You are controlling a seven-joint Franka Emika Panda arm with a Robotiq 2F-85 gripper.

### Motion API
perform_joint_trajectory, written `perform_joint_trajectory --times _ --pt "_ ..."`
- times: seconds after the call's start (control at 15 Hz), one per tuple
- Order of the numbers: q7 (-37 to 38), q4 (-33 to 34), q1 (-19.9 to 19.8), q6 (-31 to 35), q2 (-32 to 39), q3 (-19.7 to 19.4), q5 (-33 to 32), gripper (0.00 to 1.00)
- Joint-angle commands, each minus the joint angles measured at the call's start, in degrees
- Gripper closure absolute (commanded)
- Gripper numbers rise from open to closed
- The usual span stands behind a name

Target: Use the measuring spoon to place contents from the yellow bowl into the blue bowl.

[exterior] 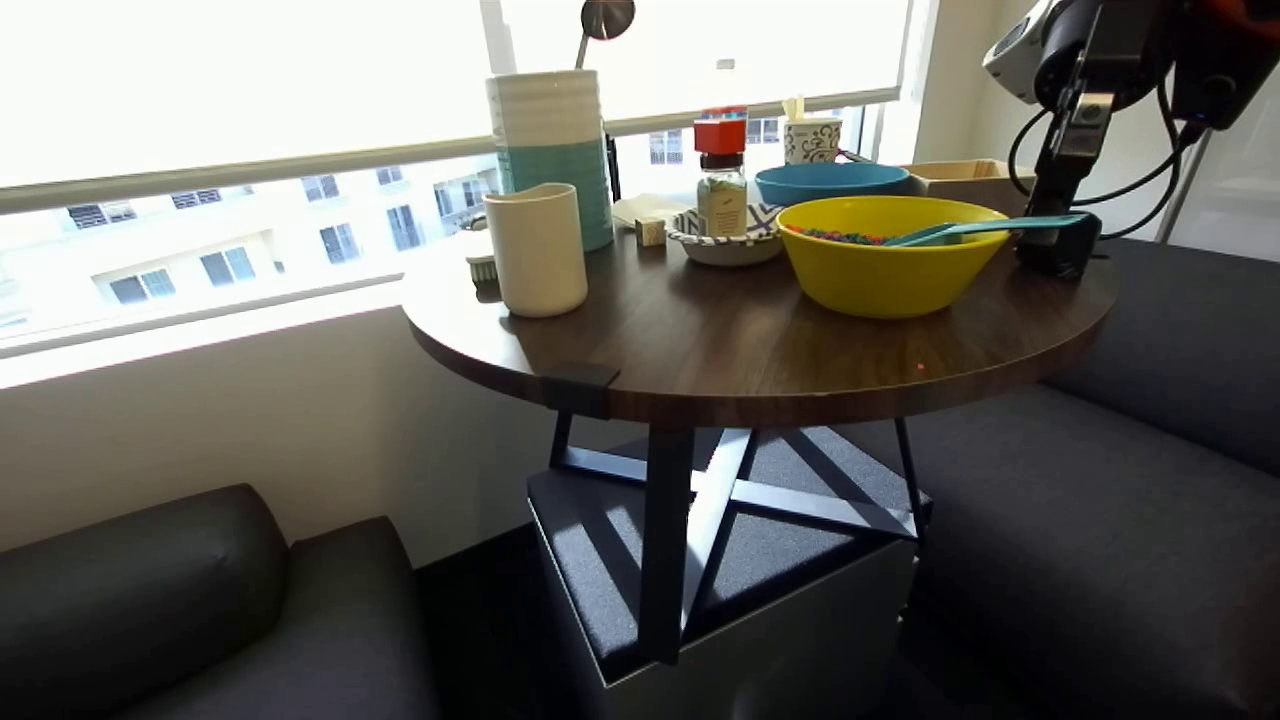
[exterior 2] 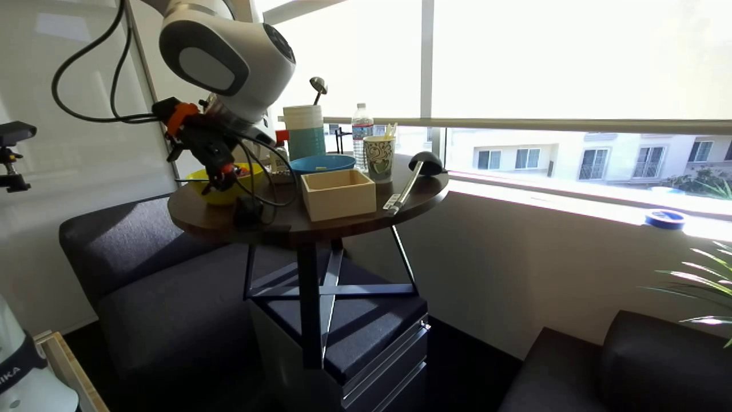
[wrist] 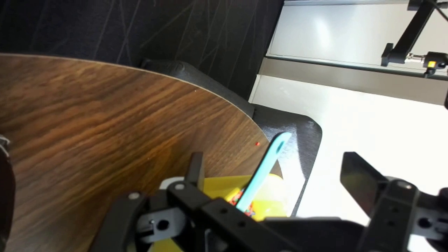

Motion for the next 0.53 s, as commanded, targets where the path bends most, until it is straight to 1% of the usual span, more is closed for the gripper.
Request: perform_joint_trajectory --times 0.0,0.2,0.27,0.33,0.47 --pt "0.16 1.62 -1.85 -3.73 1.7 1.7 2.51 0.0" --pt "0.39 1.46 -2.08 -4.85 2.79 2.46 3.23 0.0" --pt "0.44 1.38 -2.15 -5.01 3.09 2.69 3.33 0.11" --pt "0.96 1.29 -2.31 -4.65 3.31 3.07 3.28 0.27" --pt "1.23 1.39 -2.62 -4.3 3.83 3.51 3.35 0.41"
